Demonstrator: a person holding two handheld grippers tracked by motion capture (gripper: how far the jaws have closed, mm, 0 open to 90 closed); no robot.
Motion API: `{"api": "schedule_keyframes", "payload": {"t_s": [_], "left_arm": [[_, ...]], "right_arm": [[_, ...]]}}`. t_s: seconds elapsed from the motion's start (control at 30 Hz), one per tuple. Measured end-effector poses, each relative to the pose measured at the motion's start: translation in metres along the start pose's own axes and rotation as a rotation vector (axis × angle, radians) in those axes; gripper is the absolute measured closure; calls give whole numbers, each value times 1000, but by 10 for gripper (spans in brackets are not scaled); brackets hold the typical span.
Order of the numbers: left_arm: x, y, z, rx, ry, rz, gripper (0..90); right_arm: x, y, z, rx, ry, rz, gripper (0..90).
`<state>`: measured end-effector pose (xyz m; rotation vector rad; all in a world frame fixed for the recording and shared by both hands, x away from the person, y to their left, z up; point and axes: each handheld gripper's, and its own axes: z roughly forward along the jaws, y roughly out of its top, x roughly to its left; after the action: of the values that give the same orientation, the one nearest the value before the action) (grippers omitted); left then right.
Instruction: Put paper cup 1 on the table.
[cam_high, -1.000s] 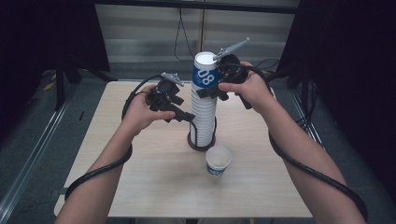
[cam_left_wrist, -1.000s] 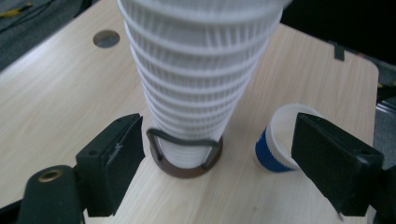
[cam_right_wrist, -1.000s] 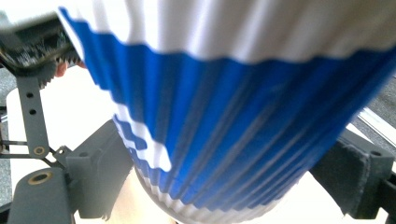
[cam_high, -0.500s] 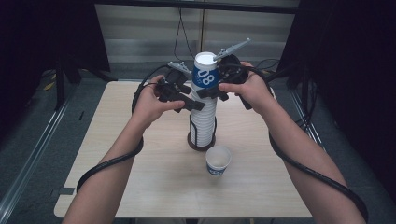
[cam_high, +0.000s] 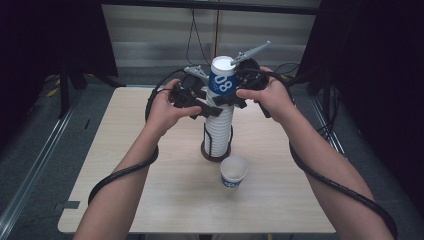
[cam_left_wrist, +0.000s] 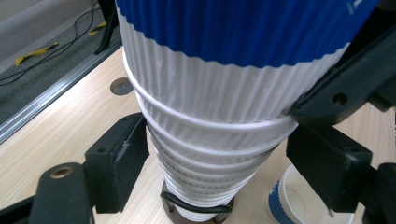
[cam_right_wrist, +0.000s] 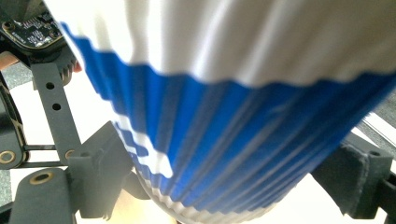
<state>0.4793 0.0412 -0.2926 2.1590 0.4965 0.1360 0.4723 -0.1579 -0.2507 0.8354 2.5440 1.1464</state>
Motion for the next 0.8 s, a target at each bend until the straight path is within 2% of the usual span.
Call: {"api": "schedule_keyframes", "payload": {"t_s": [0.13, 0.47, 0.63, 0.8], "left_arm": [[1, -1, 0, -3, -3, -7, 212], [0, -1, 1, -4, -4, -4, 214], [2, -3, 0, -12, -8, -20, 215], [2, -4, 0, 2, -11, -18, 225]], "right_arm": [[0, -1, 0, -16, -9, -1, 128], [1, 1, -2, -14, -14, -3, 132], [2, 2, -3, -39, -17, -3, 138], [2, 4, -5, -26, -25, -11, 140]]}}
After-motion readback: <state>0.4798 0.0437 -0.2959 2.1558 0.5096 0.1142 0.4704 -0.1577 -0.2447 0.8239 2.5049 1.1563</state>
